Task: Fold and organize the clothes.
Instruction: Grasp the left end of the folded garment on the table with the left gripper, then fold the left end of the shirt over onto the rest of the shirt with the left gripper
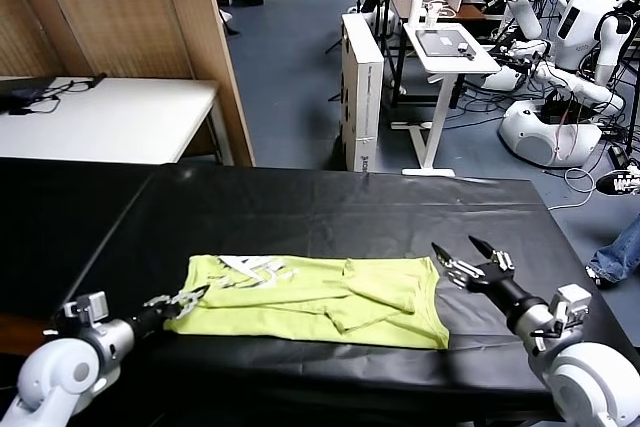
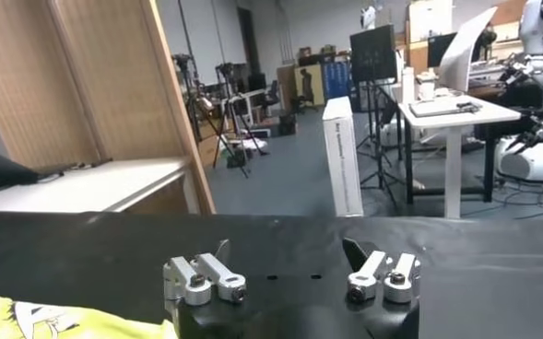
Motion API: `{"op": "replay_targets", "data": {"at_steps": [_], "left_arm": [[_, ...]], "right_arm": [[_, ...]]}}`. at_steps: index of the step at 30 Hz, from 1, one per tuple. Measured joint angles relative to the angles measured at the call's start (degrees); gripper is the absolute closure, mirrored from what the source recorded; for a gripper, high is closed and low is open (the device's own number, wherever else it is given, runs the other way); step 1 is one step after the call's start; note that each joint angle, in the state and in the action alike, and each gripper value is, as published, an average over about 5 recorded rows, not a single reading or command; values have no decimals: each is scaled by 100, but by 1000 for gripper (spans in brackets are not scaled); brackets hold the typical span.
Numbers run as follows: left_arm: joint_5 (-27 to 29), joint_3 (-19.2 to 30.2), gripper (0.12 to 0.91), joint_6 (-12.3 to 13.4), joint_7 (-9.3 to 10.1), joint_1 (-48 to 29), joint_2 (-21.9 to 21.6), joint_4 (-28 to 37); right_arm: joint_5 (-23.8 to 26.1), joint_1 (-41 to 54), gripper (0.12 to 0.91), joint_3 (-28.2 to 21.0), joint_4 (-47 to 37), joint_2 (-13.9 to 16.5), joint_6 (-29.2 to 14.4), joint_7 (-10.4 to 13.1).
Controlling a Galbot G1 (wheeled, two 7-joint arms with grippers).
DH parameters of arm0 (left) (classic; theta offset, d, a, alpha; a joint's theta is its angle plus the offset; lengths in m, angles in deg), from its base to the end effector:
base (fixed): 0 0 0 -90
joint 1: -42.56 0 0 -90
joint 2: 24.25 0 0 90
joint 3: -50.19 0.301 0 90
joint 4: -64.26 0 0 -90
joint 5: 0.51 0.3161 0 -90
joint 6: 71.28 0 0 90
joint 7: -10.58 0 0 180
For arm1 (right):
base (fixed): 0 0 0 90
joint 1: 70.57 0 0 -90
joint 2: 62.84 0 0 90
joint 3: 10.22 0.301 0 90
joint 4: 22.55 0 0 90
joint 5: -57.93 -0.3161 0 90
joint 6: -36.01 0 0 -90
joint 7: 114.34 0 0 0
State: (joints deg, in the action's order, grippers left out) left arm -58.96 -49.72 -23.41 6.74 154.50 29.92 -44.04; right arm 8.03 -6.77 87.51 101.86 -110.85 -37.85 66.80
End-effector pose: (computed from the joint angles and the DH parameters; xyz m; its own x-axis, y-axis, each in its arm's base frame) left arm 0.2244 0.1600 -0.2341 -0.7082 0.3457 0.6155 0.0863 0.9077 -0.4106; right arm 0.2021 -0.1079 -0.1746 -0.9291 -0.3128 0.1975 -0.2868 0.9462 0.1498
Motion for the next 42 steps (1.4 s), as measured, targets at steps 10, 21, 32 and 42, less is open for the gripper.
{"op": "replay_targets", "data": {"at_steps": [10,21,32,42], "left_arm": [[-27,-20,823,-40,255,-28,-8,-145],[266,-562,822,-5,255,208,-700,-332],[-125,-927,822,93,737,406,-998,-935],[-624,306,822,-15,1165,-110,-203,-1770]], "right_arm": [[96,-1,118,-19,-22,-108,-26,-7],[242,150,118,-139,-167,-294,-49,6],[682,2,118,-158,-238,-566,-248,-11],[1287,-513,118,106,-235,-802,-414,-47]]}}
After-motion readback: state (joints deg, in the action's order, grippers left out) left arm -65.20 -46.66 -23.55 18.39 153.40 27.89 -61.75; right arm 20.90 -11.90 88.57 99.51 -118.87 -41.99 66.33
